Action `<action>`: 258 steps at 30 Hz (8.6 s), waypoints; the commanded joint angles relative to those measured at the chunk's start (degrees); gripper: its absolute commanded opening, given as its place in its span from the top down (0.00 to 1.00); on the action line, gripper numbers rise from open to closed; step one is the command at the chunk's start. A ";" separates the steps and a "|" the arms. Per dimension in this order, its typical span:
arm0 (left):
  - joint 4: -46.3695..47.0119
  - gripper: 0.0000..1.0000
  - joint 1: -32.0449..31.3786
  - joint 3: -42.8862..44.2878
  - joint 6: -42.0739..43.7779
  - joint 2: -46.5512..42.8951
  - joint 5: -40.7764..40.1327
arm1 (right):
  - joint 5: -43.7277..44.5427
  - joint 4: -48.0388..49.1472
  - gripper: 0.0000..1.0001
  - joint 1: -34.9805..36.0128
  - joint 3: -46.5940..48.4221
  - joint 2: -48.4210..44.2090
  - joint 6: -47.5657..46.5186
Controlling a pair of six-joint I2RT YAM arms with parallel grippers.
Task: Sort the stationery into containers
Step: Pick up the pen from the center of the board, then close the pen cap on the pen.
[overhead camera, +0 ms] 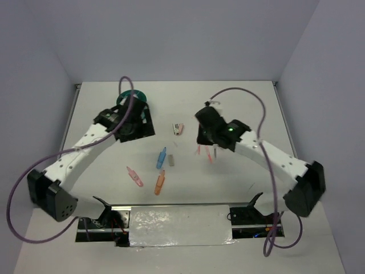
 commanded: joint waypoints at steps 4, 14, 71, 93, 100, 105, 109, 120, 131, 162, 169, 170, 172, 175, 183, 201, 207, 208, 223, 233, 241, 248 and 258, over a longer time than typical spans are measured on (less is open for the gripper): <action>5.22 0.12 -12.92 10.24 -19.58 22.60 -6.63 | -3.21 -4.91 1.00 -8.83 -6.98 -17.96 -7.36; -2.86 0.45 -16.53 31.78 -26.43 49.72 -7.17 | -4.09 -7.89 0.99 -11.65 -12.80 -28.43 -9.14; 24.01 1.00 -14.60 11.41 -14.33 21.13 1.62 | -25.69 0.01 1.00 -12.00 -5.16 -31.59 -13.45; 84.32 1.00 -2.12 -9.42 -24.15 -5.38 49.79 | -36.26 29.02 1.00 -1.19 -4.81 -32.48 -2.81; 85.46 0.99 -2.12 -11.01 -25.56 -6.61 49.43 | -35.47 28.40 1.00 -1.28 -5.77 -32.48 -3.25; 86.52 0.99 -2.21 -11.97 -26.52 -6.87 49.78 | -34.24 27.00 1.00 -1.28 -5.25 -32.65 -4.04; 86.87 1.00 -2.21 -13.03 -26.70 -7.14 49.96 | -34.07 27.35 1.00 -1.28 -5.25 -32.65 -3.86; 89.24 0.99 -2.30 -14.79 -28.28 -6.87 50.31 | -33.89 27.17 1.00 -1.28 -4.63 -31.42 -3.86; 88.97 0.99 -2.82 -15.05 -28.11 -6.17 50.05 | -32.92 26.73 1.00 -1.28 -3.49 -30.54 -4.21; 84.94 1.00 -2.91 -14.44 -24.95 -5.46 53.04 | -30.02 24.54 1.00 -2.25 2.05 -27.38 -6.24; 83.71 0.98 -2.91 -14.61 -24.68 -6.26 52.60 | -29.41 26.12 1.00 -3.92 3.45 -26.41 -5.80; 83.36 0.98 -2.91 -14.53 -24.59 -6.26 52.60 | -29.32 26.21 1.00 -4.18 3.80 -26.33 -5.80; 82.74 0.98 -2.82 -14.26 -24.24 -6.43 52.51 | -29.14 26.38 1.00 -4.27 4.59 -26.15 -5.89; 81.25 0.98 -2.82 -14.09 -23.80 -6.78 51.90 | -29.32 26.91 1.00 -4.27 5.39 -25.97 -5.80; 83.27 0.75 -3.61 -12.25 -25.84 -6.61 51.98 | -33.28 39.03 1.00 -4.27 0.29 -26.15 -6.85; 84.76 1.00 -3.96 -9.26 -21.61 -5.20 57.16 | -36.51 38.24 0.98 -4.27 2.23 -24.04 -10.36; 84.41 1.00 -4.32 -4.95 -16.60 -6.26 60.07 | -45.30 39.74 0.59 -4.36 2.84 -20.62 -11.34; 83.28 1.00 -4.49 -3.73 -15.73 -6.26 59.89 | -46.01 40.52 0.59 -4.27 2.75 -19.92 -10.99; 63.68 0.13 -3.53 4.79 -5.44 -4.33 51.38 | -45.58 42.12 1.00 -4.36 2.32 -20.44 -11.68; 63.40 0.08 -0.27 12.54 -8.33 1.21 52.07 | -45.49 39.31 1.00 -4.36 1.96 -21.05 -12.39; 68.49 0.29 -0.19 10.35 -12.20 1.39 54.44 | -44.00 35.62 1.00 -4.27 3.54 -20.00 -12.74; 69.38 0.40 -0.27 8.07 -13.43 0.51 55.67 | -41.97 33.59 1.00 -4.36 5.65 -18.77 -12.56; 71.58 0.75 -0.54 5.51 -15.10 0.07 56.64 | -42.15 33.15 1.00 -4.36 7.41 -17.36 -12.48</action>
